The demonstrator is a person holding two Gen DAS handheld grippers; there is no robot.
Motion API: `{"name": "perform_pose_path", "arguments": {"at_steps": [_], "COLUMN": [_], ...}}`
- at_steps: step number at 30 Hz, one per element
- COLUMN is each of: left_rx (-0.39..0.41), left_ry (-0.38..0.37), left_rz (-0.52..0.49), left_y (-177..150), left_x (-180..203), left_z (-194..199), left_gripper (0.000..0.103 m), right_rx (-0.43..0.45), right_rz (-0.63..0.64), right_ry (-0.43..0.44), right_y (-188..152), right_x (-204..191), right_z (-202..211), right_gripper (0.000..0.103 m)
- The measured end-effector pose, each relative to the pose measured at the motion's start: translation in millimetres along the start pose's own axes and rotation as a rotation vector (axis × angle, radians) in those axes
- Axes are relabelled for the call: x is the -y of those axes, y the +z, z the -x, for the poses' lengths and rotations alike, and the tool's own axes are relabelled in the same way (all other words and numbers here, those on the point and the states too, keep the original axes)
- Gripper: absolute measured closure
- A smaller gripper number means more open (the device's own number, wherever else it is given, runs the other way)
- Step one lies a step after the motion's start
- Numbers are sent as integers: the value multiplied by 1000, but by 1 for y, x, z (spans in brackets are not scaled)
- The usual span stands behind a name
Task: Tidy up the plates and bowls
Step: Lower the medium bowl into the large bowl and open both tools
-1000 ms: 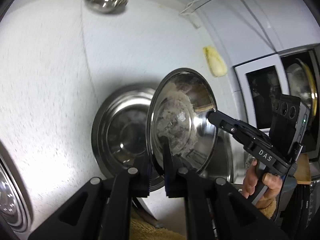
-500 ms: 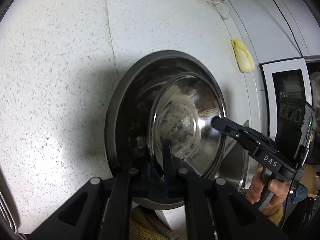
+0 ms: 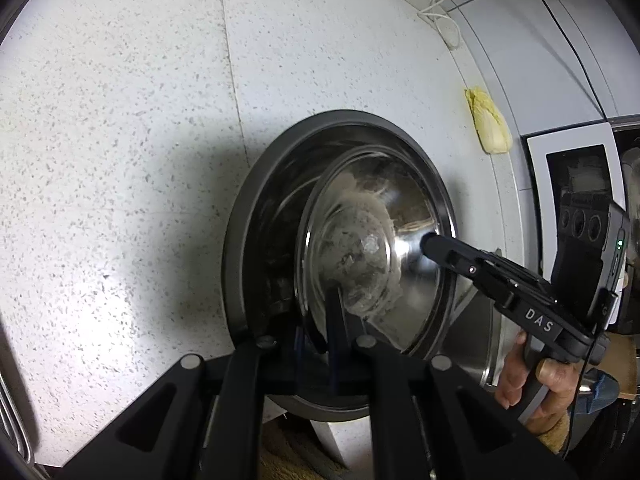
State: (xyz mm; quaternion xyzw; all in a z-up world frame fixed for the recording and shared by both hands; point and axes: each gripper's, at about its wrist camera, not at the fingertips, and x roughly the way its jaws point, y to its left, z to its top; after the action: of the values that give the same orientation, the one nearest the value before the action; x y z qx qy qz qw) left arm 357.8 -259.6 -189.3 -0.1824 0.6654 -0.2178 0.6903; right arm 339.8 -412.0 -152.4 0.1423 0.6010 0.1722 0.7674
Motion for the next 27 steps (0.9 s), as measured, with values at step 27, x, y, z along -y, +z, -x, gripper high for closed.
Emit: {"name": "perform_pose_path", "arguments": {"at_steps": [27], "left_rx": [80], "left_ry": [97], "left_rz": [-28], "left_y": [-12], "left_x": [11], "left_z": [0], "left_gripper": [92], "right_rx": [125], "right_rz": [28], "right_ry": [-70], "right_y": [-4], "right_x": [-13], "right_z": [26], "right_gripper": [94]}}
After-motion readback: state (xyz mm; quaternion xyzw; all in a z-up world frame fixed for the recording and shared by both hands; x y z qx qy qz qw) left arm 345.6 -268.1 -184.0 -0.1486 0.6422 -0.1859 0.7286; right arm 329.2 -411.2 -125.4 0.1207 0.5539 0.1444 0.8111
